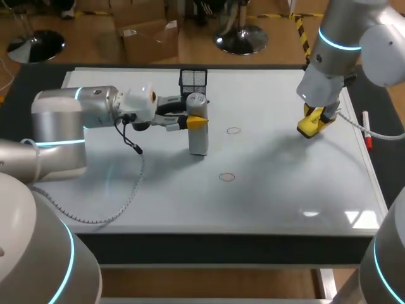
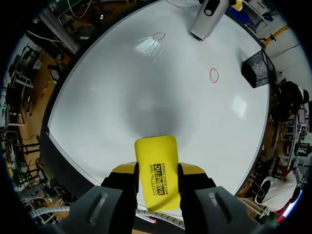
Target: Pick up the inspection probe, press it on each red-marked spot on the whiteboard one by one, put down the probe, pick up the eraser, and wipe off all the red marks.
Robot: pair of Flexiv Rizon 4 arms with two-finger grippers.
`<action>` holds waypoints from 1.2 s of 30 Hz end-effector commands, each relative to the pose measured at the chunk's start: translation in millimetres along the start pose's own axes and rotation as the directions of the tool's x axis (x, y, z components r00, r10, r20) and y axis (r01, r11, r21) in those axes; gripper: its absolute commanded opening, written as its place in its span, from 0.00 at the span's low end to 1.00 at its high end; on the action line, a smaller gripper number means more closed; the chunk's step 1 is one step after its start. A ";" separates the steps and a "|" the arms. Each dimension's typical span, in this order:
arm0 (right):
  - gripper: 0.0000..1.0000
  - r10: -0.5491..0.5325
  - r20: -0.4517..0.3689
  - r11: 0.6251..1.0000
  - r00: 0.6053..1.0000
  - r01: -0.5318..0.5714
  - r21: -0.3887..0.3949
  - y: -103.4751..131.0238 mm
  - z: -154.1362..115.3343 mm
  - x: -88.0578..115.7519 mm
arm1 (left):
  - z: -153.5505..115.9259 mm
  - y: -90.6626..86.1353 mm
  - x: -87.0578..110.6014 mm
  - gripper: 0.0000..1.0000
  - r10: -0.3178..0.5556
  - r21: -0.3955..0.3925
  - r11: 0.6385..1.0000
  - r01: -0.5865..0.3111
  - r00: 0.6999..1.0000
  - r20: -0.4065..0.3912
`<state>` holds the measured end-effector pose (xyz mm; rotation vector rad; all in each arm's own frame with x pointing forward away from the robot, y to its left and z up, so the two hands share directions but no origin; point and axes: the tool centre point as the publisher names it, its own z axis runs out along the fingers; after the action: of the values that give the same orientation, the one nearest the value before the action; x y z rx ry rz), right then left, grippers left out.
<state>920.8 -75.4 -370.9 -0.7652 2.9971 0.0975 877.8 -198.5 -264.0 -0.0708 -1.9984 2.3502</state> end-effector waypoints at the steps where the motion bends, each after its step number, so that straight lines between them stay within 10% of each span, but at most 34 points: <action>1: 0.00 -0.001 -0.003 1.000 1.000 0.001 0.002 -0.4 -0.8 -0.1 | 1.3 2.2 -4.6 0.00 -0.002 -0.003 1.000 0.002 1.000 -0.002; 36: 0.00 -0.001 -0.003 1.000 1.000 0.001 0.002 -0.4 -0.8 -0.1 | 1.8 10.4 -4.1 0.00 -0.013 -0.051 0.999 0.012 1.000 -0.007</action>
<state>920.8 -75.4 -371.0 -0.7652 2.9971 0.0975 881.8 -203.1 -274.3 -0.0700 -2.0459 2.2914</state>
